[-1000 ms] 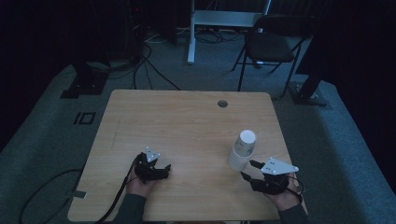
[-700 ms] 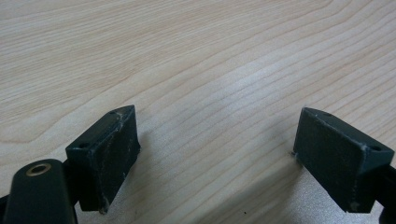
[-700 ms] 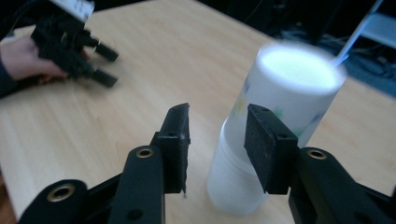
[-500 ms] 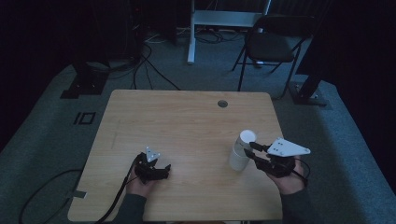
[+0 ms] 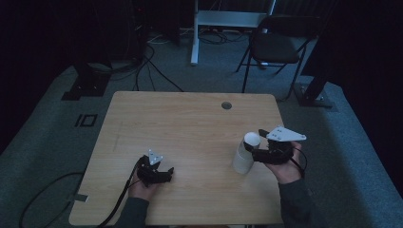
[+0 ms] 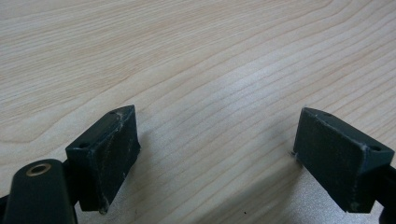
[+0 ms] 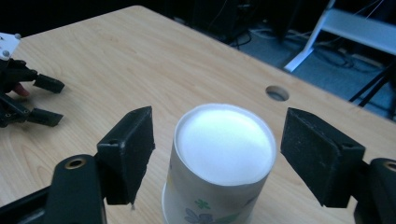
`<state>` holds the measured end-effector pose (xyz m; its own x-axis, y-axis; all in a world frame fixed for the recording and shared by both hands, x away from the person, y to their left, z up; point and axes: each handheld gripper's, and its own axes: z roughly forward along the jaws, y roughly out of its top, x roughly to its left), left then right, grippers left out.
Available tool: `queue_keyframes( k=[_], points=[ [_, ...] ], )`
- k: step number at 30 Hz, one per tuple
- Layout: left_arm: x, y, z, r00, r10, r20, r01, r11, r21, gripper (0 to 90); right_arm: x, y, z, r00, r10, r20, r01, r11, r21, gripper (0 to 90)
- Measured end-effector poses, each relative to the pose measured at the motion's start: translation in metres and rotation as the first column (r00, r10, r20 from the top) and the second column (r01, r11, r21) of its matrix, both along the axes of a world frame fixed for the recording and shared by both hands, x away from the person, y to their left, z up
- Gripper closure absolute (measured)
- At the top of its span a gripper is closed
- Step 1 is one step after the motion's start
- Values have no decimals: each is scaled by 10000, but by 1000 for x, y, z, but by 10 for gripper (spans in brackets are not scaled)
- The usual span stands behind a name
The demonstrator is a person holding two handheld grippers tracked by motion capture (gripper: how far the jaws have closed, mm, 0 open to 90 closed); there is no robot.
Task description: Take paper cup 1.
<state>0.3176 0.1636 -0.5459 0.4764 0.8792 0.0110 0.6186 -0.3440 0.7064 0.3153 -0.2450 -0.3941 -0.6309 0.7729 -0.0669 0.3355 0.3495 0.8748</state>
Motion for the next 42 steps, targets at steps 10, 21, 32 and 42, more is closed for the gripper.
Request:
queue_keyframes(
  k=[10,21,32,42],
  points=[
    [0,0,0,10000,2,6,-2,10000,3,144,9,1,-12,9996,-13,-298,12,10000,-43,246],
    [0,0,0,10000,2,11,-2,10000,-5,144,12,0,-17,9993,-39,-364,43,9999,101,308],
    [1,-20,15,9931,-1168,86,1171,9906,-708,215,13,1,-19,9993,-7,-376,12,9999,123,325],
    [15,-98,49,9086,-3780,1776,4114,8834,-2242,189,13,1,-19,9992,32,-404,-27,9999,112,328]
  ],
)
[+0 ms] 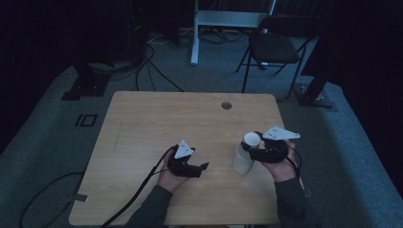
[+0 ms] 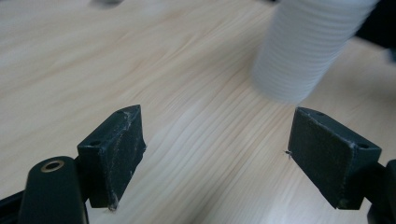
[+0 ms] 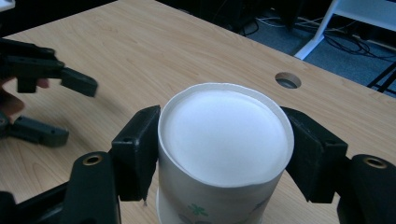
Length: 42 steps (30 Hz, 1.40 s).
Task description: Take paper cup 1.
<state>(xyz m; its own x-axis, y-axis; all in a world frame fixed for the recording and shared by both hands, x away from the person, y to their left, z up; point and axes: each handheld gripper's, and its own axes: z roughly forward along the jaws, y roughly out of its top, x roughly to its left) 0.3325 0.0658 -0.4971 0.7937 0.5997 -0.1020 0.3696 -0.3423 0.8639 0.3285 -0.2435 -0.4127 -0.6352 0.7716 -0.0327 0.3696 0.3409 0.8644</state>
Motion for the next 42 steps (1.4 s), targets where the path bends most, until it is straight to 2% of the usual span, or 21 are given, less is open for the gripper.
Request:
queue_keyframes(
  k=[3,6,10,12,13,14,15,16,18,21,29,42],
  points=[
    [4,-16,0,9989,-468,62,470,9976,-507,188,0,0,0,10000,2,-23,-2,10000,17,328],
    [5,-35,0,9955,-930,196,938,9946,-442,189,1,0,0,10000,19,-23,-19,10000,39,328],
    [5,-65,5,9870,-1504,561,1504,9886,46,188,1,0,0,10000,40,-14,-40,10000,74,329],
    [5,-85,8,9837,-1569,878,1509,9860,716,180,2,0,0,10000,49,-21,-49,9999,107,329],
    [5,-94,9,9799,-1681,1079,1596,9837,832,180,2,-1,0,10000,46,-25,-46,9999,108,329],
    [6,-101,9,9775,-1840,1028,1763,9811,795,180,2,-1,0,10000,46,-32,-45,9999,113,330],
    [7,-107,8,9781,-1844,968,1779,9814,722,180,2,-1,0,10000,48,-42,-48,9999,113,330],
    [8,-112,8,9805,-1693,1000,1638,9846,611,177,2,-1,0,10000,57,-39,-57,9999,116,330],
    [9,-116,6,9814,-1698,895,1670,9852,379,176,2,-2,0,10000,57,-59,-56,9999,160,331],
    [10,-118,3,9814,-1730,826,1700,9845,423,167,2,-3,0,10000,78,-57,-77,9998,176,331],
    [18,-124,-3,9823,-1752,666,1753,9845,43,160,2,-1,0,10000,55,-45,-54,9997,223,332],
    [19,-130,-6,9862,-1470,763,1470,9891,61,191,3,-1,0,9999,94,-62,-93,9998,180,333]
  ],
)
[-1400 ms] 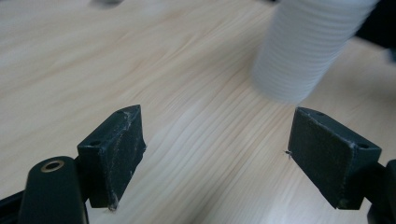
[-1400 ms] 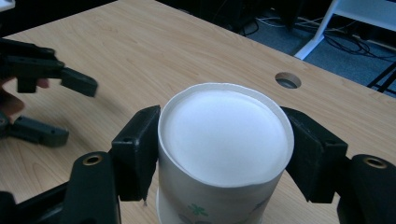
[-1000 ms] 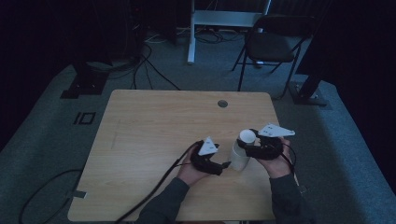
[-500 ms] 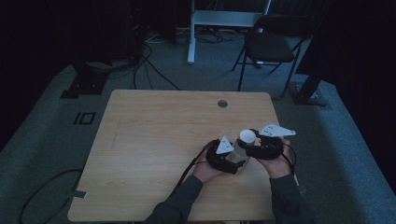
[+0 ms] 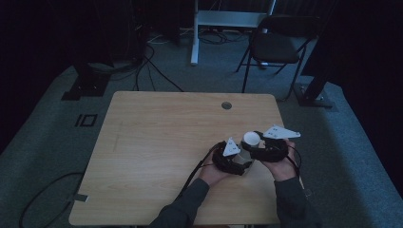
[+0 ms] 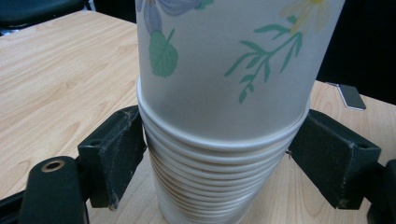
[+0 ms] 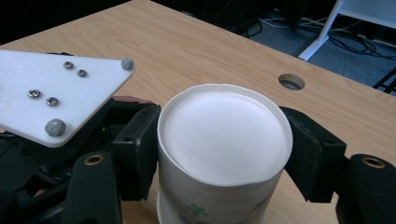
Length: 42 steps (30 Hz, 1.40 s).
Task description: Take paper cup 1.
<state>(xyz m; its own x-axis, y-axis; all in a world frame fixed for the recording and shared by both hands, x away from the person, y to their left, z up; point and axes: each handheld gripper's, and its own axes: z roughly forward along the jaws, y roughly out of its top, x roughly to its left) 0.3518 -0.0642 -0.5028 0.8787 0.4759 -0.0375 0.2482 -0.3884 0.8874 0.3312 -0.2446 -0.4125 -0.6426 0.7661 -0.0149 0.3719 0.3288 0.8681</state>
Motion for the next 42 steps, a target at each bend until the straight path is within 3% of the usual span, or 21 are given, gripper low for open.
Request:
queue_keyframes(
  k=[42],
  points=[
    [-1,0,-1,10000,13,44,-14,10000,99,204,-2,-3,15,9995,-39,315,34,9998,176,338]
  ],
)
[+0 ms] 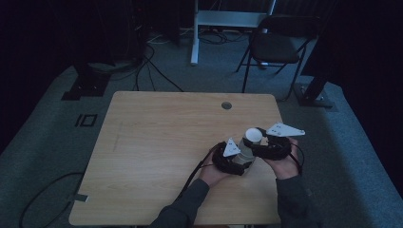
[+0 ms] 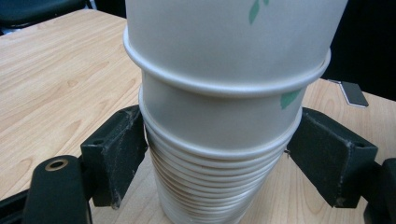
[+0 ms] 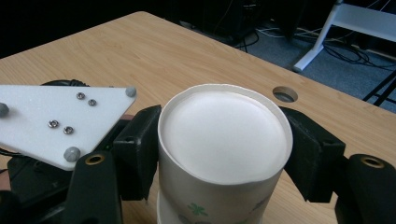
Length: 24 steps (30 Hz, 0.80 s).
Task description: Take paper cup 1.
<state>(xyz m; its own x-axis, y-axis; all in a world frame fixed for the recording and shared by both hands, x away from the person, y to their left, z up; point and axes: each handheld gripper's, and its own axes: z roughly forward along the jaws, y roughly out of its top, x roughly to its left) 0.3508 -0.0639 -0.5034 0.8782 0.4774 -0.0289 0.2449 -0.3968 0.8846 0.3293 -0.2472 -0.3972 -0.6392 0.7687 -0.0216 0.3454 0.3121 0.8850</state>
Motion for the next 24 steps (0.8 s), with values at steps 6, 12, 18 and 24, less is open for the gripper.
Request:
queue_keyframes(
  k=[6,12,18,24],
  points=[
    [-1,0,-1,10000,9,13,-9,10000,0,207,1,-2,1,10000,-37,-92,37,10000,74,338],
    [-1,0,-1,10000,26,22,-26,10000,-2,208,0,-2,5,9999,-120,-76,121,9999,92,340],
    [-1,0,-1,10000,19,29,-19,10000,2,208,0,-3,11,9999,-167,-15,167,9997,187,341],
    [0,-1,-1,10000,32,47,-32,10000,2,209,-1,-3,17,9998,-187,105,185,9996,227,342]
  ],
)
